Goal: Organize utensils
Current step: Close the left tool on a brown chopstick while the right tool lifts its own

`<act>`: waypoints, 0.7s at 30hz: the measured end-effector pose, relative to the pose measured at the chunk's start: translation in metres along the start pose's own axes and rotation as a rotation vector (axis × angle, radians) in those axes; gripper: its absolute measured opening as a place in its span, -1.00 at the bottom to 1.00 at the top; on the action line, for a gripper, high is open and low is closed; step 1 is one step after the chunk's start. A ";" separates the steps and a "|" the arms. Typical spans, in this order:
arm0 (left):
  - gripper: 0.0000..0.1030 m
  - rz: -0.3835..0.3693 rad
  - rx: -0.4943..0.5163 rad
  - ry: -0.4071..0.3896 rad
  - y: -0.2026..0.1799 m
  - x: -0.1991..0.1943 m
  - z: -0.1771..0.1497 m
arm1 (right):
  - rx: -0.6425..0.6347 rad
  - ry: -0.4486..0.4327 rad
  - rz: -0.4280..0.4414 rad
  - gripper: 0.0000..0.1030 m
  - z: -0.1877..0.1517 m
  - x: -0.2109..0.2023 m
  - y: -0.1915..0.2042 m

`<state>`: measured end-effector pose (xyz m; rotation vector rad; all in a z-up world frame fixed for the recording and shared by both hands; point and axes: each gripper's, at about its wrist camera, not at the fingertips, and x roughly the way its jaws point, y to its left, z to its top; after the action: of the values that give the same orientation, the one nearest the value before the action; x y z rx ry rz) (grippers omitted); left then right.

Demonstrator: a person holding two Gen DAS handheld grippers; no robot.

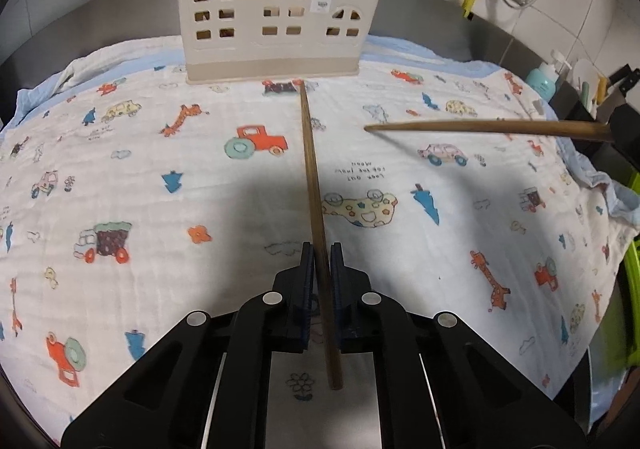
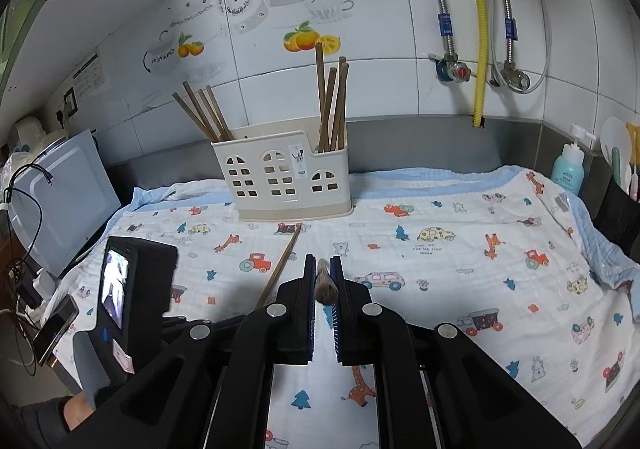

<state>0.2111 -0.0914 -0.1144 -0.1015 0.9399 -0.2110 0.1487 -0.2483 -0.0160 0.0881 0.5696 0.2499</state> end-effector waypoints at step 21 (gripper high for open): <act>-0.90 -0.052 -0.011 -0.172 0.023 -0.066 0.018 | -0.019 0.114 -0.011 -0.88 -0.041 0.010 -0.003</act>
<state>0.1908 -0.0546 -0.0562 -0.1522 0.7678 -0.2408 0.1353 -0.2481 -0.0562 0.0525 0.6810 0.2510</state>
